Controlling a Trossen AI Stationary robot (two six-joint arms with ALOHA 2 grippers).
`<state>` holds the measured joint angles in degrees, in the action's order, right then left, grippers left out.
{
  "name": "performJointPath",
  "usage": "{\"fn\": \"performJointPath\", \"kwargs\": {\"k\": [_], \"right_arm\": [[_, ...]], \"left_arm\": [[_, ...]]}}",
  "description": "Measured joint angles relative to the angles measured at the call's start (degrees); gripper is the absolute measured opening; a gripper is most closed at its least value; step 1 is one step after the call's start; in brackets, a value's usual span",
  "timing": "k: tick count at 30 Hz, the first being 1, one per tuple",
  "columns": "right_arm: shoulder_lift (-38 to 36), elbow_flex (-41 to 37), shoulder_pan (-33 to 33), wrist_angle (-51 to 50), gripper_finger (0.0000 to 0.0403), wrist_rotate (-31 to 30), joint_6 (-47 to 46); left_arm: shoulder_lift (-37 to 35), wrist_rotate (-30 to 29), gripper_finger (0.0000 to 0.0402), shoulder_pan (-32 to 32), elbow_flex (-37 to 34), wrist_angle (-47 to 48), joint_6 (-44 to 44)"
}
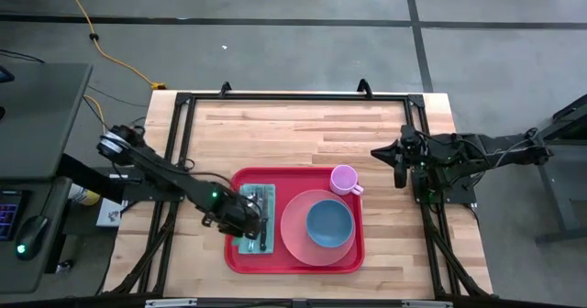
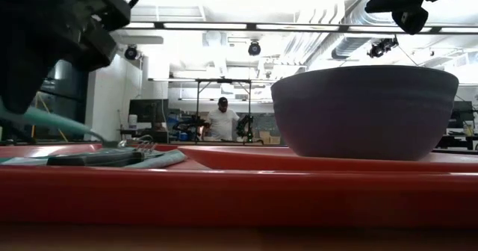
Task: Set up tray
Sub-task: Put the blue spoon on the blue napkin to the left of the blue fork
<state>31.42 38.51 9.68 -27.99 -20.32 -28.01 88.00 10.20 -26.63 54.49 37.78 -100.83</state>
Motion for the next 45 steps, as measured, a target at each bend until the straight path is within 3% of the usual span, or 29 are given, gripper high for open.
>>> {"fn": "performJointPath", "kwargs": {"k": [7, 21, 29, 37, 45], "right_arm": [[0.01, -0.01, 0.0, -0.02, 0.0, 1.48, -0.17], [-0.04, -0.01, 0.01, -0.02, 0.0, 1.39, -0.2], [-0.04, 0.0, -0.01, -0.01, 0.0, 1.39, -0.22], [-0.04, -0.01, 0.0, -0.05, 0.0, 1.39, -0.38], [-0.04, 0.01, -0.01, -0.06, 0.0, 1.39, -0.41]], "left_arm": [[4.14, 0.52, 0.0067, 0.02, 0.1, -1.17, -1.15], [4.16, -1.8, 0.0067, 6.14, 0.01, 2.94, -0.16], [5.96, 0.02, 0.0067, 5.99, -0.01, 2.67, -0.13], [8.71, 1.51, 0.0067, 5.83, 0.04, -4.18, -0.59], [8.79, 3.63, 0.0067, 4.2, 0.93, -3.0, -1.28]]}}
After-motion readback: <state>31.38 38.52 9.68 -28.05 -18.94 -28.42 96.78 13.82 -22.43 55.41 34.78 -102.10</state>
